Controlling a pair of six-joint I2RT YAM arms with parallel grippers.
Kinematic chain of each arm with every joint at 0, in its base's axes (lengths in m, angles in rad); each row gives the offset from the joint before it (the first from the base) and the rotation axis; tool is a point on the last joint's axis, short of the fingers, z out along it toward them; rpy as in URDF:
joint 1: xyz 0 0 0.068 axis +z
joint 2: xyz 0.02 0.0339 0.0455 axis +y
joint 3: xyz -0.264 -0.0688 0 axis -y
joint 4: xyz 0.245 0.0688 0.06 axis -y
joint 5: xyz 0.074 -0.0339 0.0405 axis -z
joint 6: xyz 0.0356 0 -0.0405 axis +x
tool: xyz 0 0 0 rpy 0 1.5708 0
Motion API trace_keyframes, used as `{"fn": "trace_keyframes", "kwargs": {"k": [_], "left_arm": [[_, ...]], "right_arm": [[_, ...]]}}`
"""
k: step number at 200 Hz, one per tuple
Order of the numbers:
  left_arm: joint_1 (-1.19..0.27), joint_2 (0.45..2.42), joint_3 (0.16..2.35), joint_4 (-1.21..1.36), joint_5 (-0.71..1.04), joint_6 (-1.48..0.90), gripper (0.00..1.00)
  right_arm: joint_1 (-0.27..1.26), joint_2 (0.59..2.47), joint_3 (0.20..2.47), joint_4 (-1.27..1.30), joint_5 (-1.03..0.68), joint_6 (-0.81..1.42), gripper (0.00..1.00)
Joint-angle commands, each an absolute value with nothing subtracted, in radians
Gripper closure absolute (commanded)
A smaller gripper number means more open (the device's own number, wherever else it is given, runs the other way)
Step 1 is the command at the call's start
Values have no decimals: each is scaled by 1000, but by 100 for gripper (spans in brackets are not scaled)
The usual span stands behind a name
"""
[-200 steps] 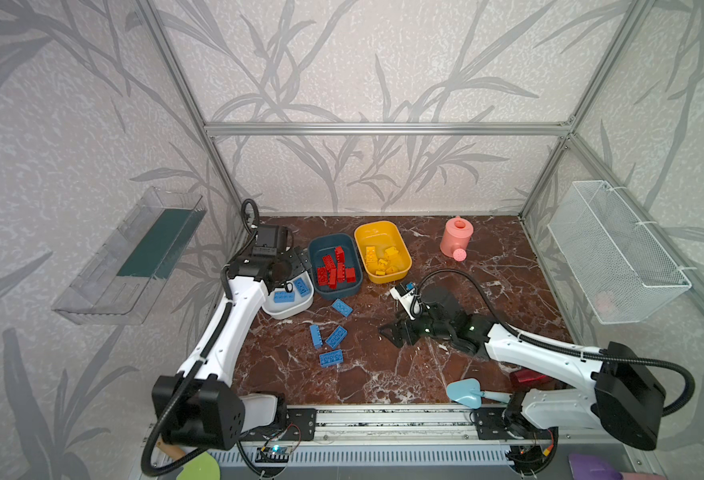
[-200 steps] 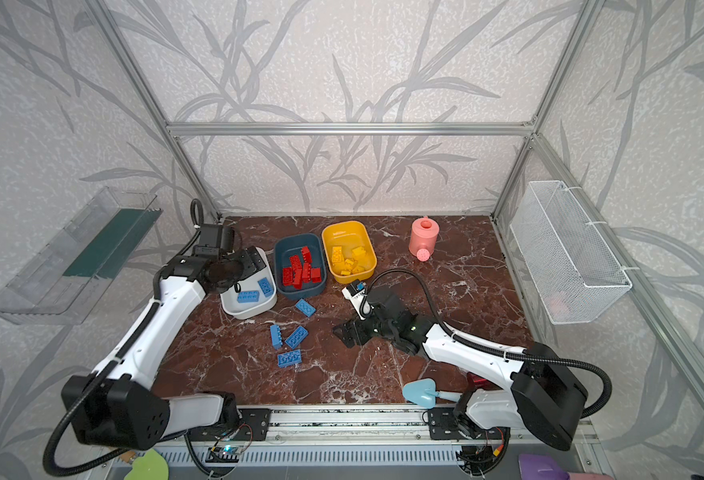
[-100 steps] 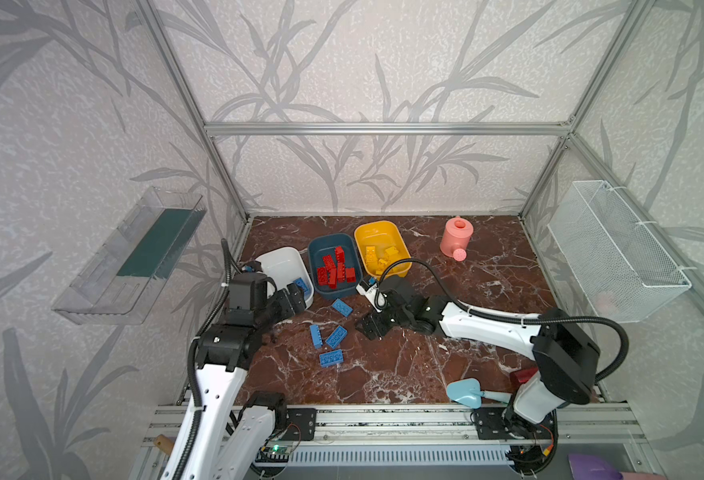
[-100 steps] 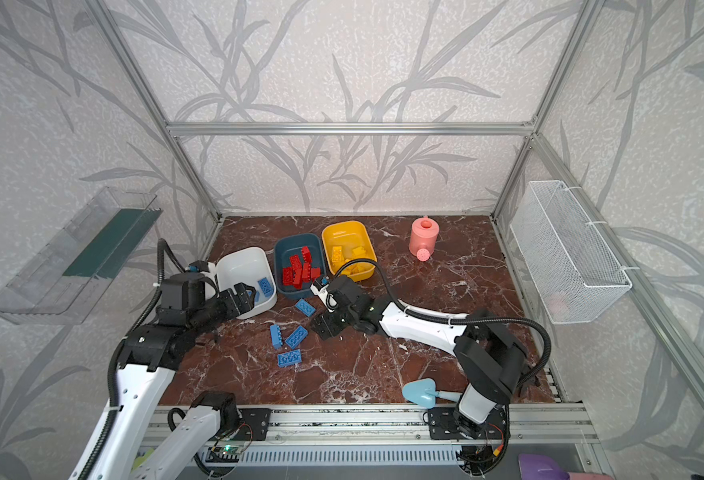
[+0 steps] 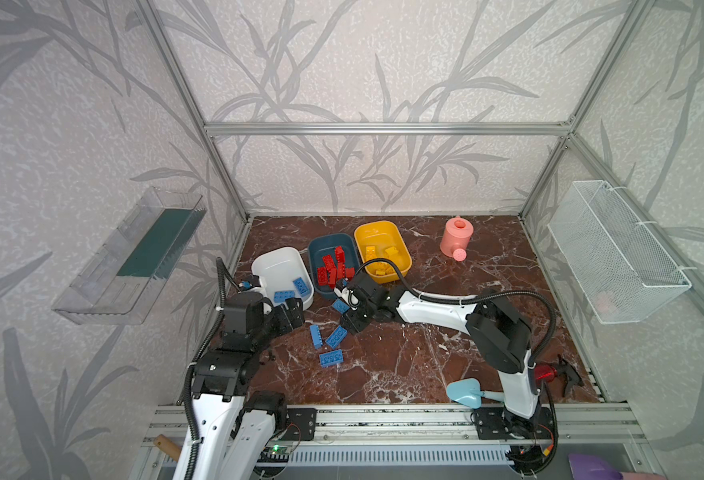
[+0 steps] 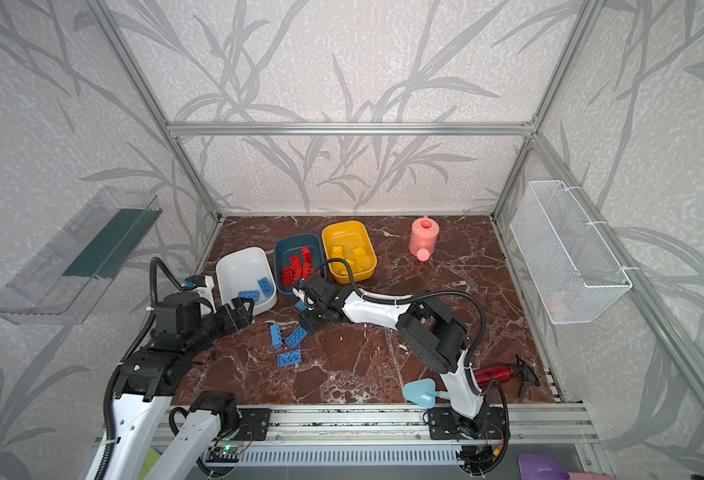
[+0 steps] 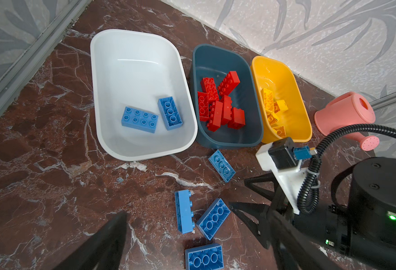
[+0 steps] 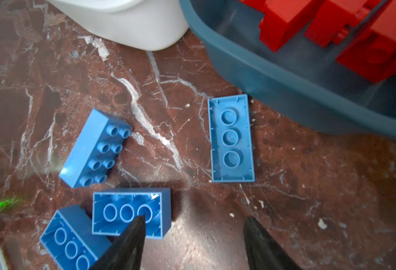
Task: Sort the legos into containers by color
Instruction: 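Withdraw the left gripper while the right gripper grasps a blue 2x3 brick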
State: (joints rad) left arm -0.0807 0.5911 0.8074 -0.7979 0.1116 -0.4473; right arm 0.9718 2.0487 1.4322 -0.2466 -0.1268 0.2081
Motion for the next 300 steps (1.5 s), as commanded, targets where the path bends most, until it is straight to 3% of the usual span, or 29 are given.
{"fn": "trace_keyframes", "kwargs": {"k": [1,49,118,152,191,210,246,300], "left_arm": [[-90,589,798,-789,102,-437,7],[-104,589,799,-790,96,-437,7],[-115,602,802,-794,91,-437,7],[-117,609,802,-793,92,-437,7],[-118,611,804,-796,86,-437,7],[-120,612,804,-796,86,-436,7],[-121,618,804,-796,85,-437,7],[-120,618,803,-798,77,-436,7]], "right_arm": [[980,2085,1486,-313,-82,180,33],[978,2176,1580,-341,-47,155,39],[979,2239,1649,-354,-11,140,39],[976,2257,1671,-348,5,113,22],[976,2288,1702,-341,6,87,21],[975,2297,1709,-339,-7,84,25],[976,2292,1686,-321,-43,92,43],[976,2238,1627,-281,-63,120,60]]}}
